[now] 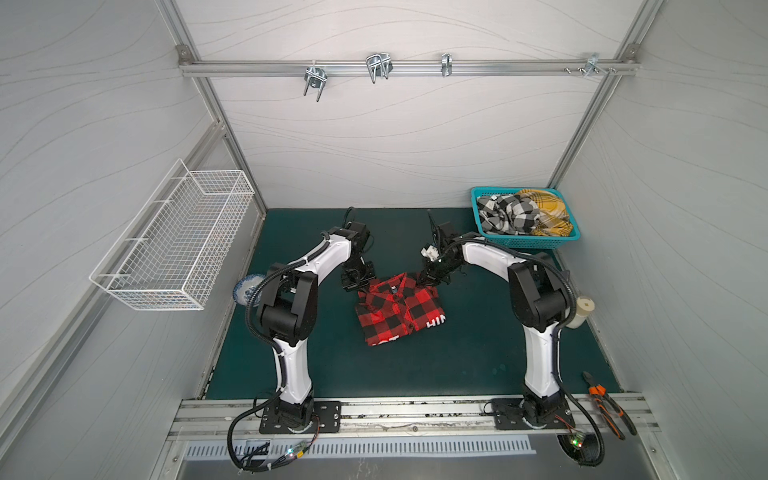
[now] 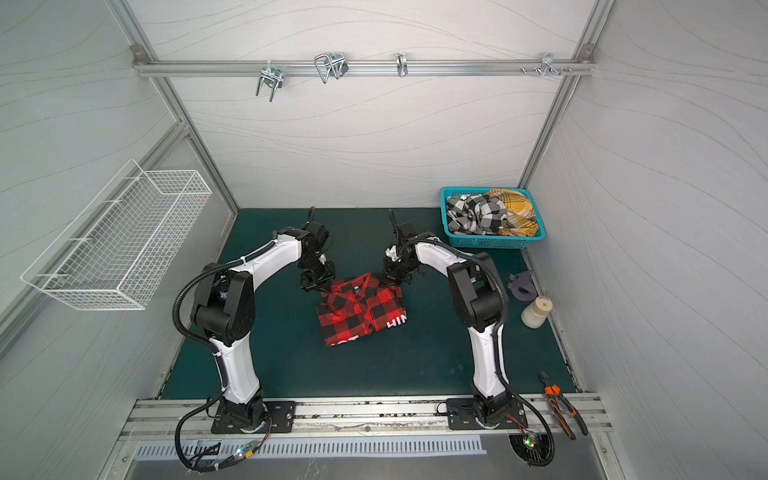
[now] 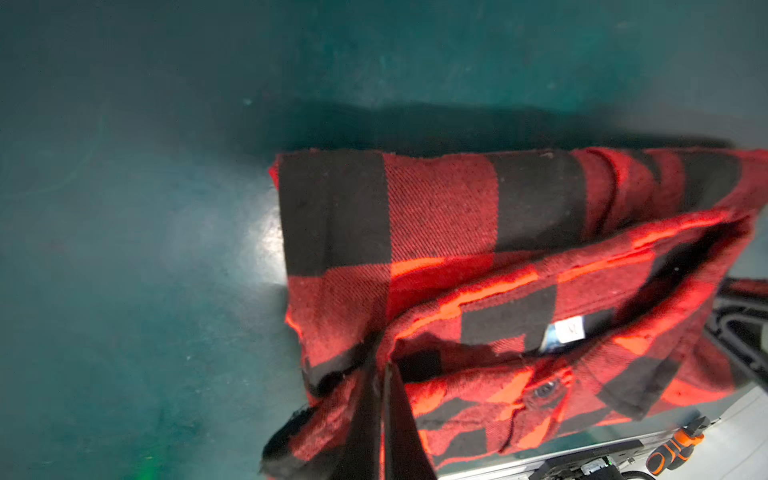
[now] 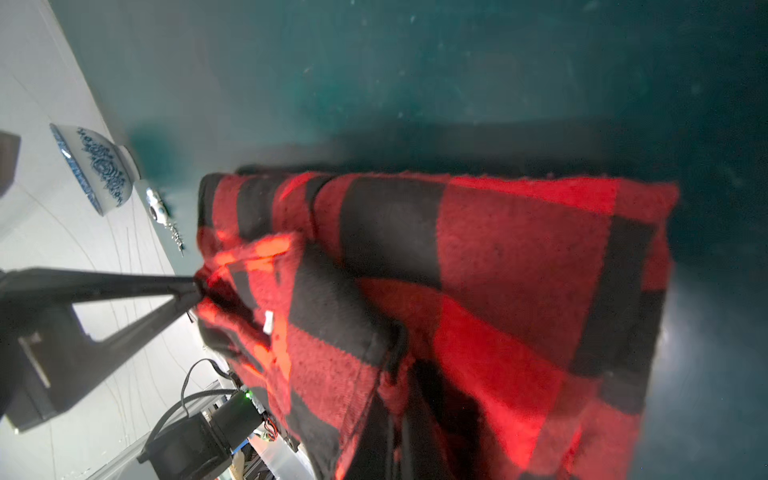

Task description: Fold and stack the long sleeve shirts

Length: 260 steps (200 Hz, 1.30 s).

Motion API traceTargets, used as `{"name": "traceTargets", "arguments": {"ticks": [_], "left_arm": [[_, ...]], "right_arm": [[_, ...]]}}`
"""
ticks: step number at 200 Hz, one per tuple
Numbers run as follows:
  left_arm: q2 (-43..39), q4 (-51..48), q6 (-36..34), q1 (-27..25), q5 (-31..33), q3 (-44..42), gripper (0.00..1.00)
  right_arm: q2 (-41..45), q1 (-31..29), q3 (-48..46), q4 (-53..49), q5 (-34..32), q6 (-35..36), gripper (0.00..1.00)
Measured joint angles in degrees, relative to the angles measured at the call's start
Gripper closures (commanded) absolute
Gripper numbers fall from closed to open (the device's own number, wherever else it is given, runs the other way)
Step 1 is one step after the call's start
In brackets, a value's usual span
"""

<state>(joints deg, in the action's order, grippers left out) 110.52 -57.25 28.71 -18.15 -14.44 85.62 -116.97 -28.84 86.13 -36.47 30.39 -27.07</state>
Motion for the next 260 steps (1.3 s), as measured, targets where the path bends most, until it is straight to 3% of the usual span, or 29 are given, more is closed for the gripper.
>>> {"name": "traceTargets", "arguments": {"ticks": [38, 61, 123, 156, 168, 192, 210, 230, 260], "left_arm": [[-4.42, 1.46, -0.35, -2.89, 0.9, 2.75, 1.0], [-4.94, 4.46, -1.46, -4.83, 1.79, 6.4, 1.0], [13.86, 8.07, -3.26, -4.52, 5.95, 18.27, 1.0], [15.02, 7.76, -1.88, -2.6, 8.22, 17.33, 1.0], [14.97, 7.87, -1.42, -1.79, 8.33, 17.46, 0.79], [15.65, 7.28, -1.07, -0.11, 6.99, 19.91, 0.59], [15.15, 8.72, -0.48, 0.87, 5.16, 20.44, 0.52], [13.2, 8.68, -0.37, 1.27, 4.61, 20.11, 0.52], [-0.07, 10.45, 2.21, 1.97, 4.04, 8.04, 0.71]], "right_arm": [[9.81, 2.49, -6.43, 3.82, 1.2, -1.57, 1.0], [11.39, 5.2, -7.87, 6.08, 1.81, -2.1, 1.0], [0.87, 8.46, -6.67, 8.9, 2.1, -2.89, 1.0], [-3.48, 8.46, -1.29, 6.51, 1.9, -2.25, 1.0], [-4.22, 8.46, 1.64, 5.77, 1.55, -1.88, 1.0], [-4.98, 8.46, 5.35, 4.7, 0.07, -1.38, 0.85], [-4.72, 8.46, 4.42, 4.31, -1.27, -0.46, 0.61], [-3.76, 8.44, 2.56, 1.07, -4.04, 1.05, 0.45], [1.14, 6.97, 1.31, -4.94, -11.91, 4.24, 0.49]]}}
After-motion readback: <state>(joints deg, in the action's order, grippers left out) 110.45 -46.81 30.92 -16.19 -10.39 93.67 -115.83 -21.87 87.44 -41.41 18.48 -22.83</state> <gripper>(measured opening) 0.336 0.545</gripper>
